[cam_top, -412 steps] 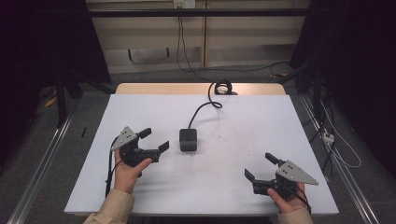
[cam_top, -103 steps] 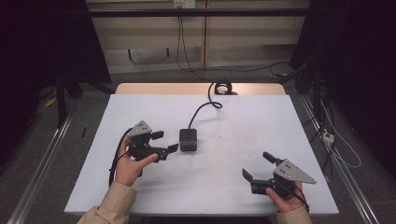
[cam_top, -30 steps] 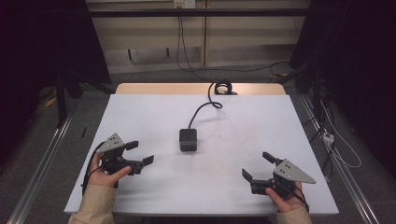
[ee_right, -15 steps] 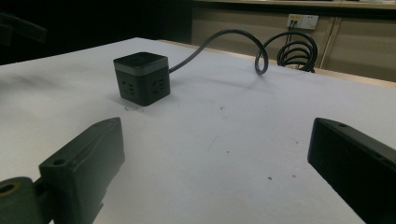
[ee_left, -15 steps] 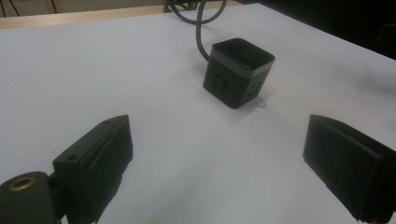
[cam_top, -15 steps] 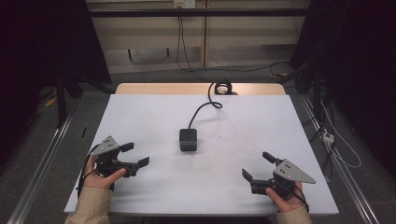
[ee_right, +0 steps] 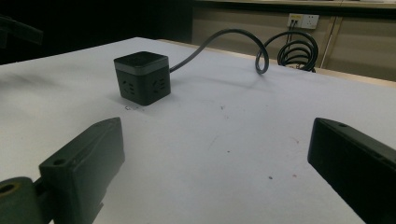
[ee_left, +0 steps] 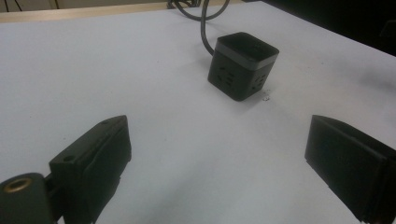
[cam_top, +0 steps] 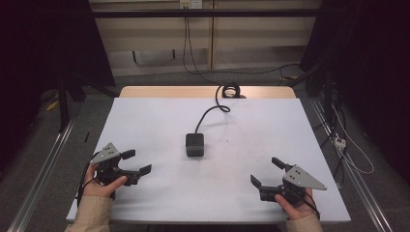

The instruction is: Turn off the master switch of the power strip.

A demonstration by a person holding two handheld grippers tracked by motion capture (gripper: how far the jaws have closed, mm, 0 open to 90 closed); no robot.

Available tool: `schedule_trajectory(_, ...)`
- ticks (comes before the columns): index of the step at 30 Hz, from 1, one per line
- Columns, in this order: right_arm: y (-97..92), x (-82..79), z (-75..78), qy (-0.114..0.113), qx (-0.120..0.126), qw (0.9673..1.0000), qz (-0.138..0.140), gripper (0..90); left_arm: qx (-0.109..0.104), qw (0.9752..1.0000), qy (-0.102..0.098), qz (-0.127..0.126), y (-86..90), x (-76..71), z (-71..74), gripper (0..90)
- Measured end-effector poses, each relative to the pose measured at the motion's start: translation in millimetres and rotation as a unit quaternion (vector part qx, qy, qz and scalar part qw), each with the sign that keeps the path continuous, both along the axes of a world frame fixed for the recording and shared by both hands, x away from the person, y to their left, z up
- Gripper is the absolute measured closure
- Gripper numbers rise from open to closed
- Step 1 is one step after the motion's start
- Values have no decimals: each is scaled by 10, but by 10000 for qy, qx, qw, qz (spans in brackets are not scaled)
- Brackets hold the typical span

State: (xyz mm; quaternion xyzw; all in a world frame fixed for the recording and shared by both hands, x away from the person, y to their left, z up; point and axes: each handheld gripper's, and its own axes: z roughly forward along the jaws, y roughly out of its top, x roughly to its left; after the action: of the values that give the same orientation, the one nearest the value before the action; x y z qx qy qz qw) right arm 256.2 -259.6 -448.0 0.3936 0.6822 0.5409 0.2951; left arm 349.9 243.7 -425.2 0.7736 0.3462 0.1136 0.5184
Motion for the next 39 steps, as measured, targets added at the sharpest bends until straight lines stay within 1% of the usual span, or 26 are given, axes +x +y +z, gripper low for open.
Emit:
schedule_trajectory(11,0,1,-3,4,-13,10000,0,35,16,10000,-8,-17,48,-26,-28,64)
schedule_trajectory(26,-1,0,-5,14,-11,10000,2,35,21,10000,-8,41,128,-60,-58,63)
schedule_trajectory(37,-7,3,-9,17,-23,10000,0,36,47,10000,-12,51,166,-93,-78,63)
schedule_trajectory(39,-8,4,-11,20,-24,10000,4,36,85,9999,-37,43,173,-98,-80,63)
